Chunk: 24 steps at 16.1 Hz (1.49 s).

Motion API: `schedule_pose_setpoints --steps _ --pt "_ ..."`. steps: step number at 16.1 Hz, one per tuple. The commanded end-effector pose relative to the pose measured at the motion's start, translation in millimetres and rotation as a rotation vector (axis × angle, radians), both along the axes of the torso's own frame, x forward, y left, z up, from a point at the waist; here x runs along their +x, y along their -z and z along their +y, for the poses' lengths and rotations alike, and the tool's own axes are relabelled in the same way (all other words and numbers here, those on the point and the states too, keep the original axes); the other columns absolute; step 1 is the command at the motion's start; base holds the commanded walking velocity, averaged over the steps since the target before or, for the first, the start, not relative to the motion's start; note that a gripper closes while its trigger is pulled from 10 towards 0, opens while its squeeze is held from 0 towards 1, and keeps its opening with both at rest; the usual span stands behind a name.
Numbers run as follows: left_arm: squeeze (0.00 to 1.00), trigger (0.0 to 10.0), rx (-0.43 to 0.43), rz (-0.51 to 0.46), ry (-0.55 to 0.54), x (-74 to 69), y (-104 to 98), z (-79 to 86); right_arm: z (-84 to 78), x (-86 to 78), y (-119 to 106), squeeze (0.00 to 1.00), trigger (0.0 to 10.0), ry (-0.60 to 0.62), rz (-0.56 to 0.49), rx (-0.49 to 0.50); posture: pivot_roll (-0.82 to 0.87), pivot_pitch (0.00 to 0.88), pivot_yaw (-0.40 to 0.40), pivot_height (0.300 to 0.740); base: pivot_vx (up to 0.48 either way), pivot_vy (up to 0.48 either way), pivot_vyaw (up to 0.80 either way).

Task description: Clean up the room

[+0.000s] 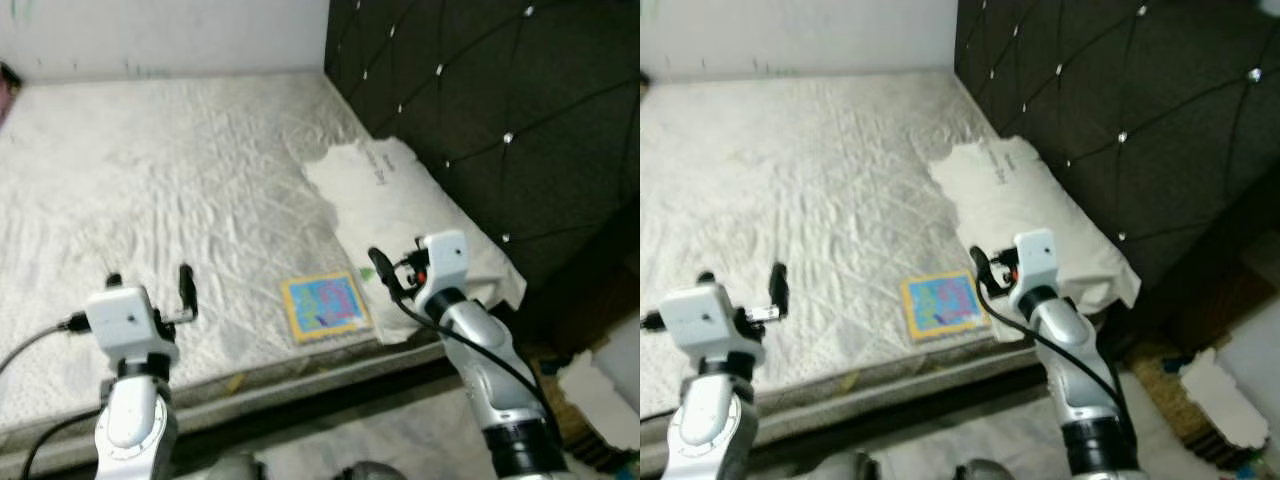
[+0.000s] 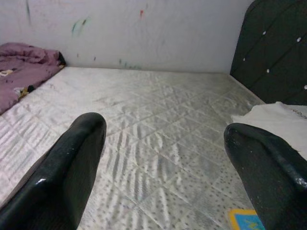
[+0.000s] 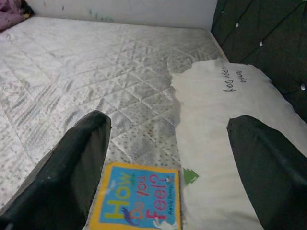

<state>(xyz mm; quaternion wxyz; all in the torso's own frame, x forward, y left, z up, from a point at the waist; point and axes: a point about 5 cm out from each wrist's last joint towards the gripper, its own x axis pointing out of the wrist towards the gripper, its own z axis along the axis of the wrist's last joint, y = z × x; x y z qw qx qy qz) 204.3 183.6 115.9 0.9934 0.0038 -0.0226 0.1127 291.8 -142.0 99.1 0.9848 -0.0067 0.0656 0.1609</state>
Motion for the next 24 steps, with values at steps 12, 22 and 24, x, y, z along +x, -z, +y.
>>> schedule_pose_setpoints --steps 12,22,24 --pt "0.0 10.0 0.012 0.007 -0.016 1.1 -0.3 5.2 6.9 3.3 -3.8 0.0 10.0 -0.036 -0.005 0.007 0.01 0.022 -0.075 0.74 0.0 0.48 0.0" --pt "0.0 10.0 0.012 -0.001 -0.02 4.1 -0.7 5.0 9.1 5.2 -5.9 0.0 0.0 -0.059 -0.024 0.011 0.01 0.017 -0.076 0.74 0.0 0.48 0.0" --pt "0.0 10.0 0.011 -0.003 -0.023 4.3 -0.8 5.3 9.3 5.6 -6.0 0.0 0.0 -0.059 -0.025 0.009 0.01 0.017 -0.077 0.74 0.0 0.48 0.0"
